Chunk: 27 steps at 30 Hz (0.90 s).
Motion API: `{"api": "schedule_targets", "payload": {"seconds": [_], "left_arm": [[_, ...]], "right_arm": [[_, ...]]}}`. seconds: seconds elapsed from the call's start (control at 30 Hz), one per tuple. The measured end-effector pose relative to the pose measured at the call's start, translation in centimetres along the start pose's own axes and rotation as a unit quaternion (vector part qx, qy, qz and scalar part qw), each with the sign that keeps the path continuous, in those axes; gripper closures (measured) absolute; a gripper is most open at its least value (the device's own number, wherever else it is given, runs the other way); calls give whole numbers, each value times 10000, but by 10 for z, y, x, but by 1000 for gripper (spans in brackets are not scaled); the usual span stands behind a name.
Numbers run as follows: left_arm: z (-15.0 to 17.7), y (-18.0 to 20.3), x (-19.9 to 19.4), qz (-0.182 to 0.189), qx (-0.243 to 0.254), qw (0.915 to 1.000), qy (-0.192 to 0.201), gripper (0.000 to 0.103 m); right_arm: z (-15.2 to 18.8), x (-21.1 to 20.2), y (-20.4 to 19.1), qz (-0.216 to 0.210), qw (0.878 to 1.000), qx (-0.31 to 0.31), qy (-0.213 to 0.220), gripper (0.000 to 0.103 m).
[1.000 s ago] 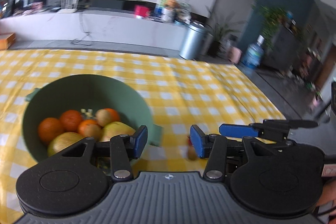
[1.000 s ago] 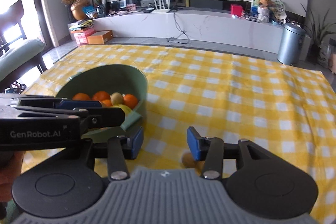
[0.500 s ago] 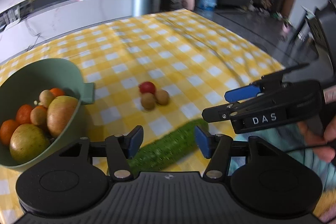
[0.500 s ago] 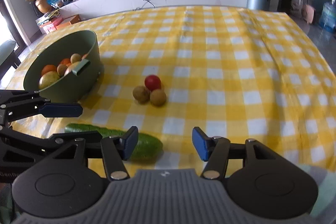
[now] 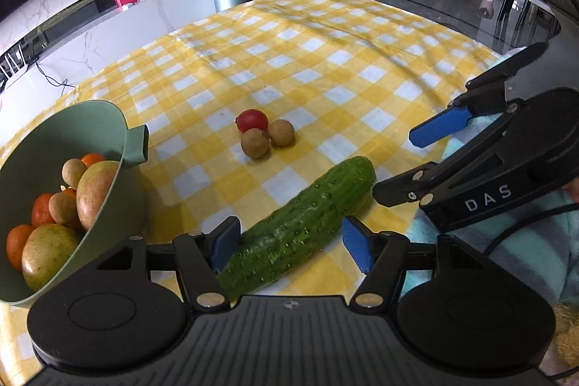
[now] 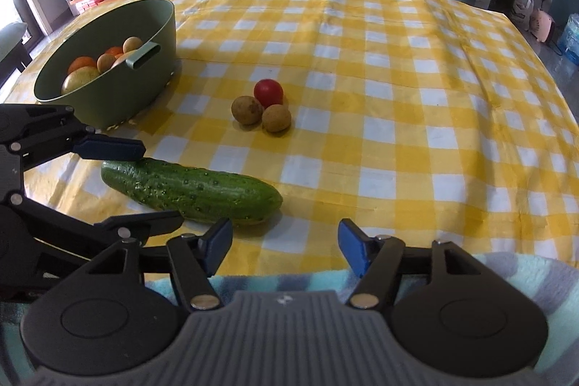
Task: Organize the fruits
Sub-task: 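Close the left gripper around the middle of the green cucumber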
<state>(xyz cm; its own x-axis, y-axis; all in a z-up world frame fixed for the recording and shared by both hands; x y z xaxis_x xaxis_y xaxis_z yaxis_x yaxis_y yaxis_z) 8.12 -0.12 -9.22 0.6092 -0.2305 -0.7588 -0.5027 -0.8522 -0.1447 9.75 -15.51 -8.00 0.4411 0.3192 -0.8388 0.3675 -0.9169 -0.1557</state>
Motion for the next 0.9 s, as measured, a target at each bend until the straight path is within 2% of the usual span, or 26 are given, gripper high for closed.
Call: {"api": "schedule_targets", "payload": {"seconds": [0.13,0.2,0.3,0.53,0.77,0.9], "left_arm": [[-1,-1,6,-68,71,9999,42,26],[-2,-1,8,-55,108,9999,79,24],[-4,-3,12,49,77,9999,111,24],[-11,-4,24,259,40,9996,135,22],[-14,-20,32,604,-523,9968,98,22],[-16,-25,34,684,-680,9953,102,26]], "right_arm": [[-1,5,-1,-1,10000,-26,-37,54],[-3,8,1,-41,10000,41,-16,63],[-6,9,4,-108,9997,235,48,68],[-14,8,14,-245,9961,758,382,70],[-22,14,21,-345,9914,1133,551,70],[-24,16,24,-405,9884,1328,610,70]]}}
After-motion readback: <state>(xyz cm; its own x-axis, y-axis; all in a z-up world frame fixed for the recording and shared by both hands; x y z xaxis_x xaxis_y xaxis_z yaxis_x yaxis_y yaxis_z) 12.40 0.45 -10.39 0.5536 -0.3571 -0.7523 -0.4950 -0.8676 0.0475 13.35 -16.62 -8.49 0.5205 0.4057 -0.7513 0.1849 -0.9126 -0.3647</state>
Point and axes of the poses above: each gripper's, at about its wrist camera, not at the fingertips, and x roughly the way its jaws point, y to its right, z to its underside, the point moved 4 cm from there along x, roughly the way its jaws point, and after that the axes turned 6 degrees about -z, right-handed, at the moved point
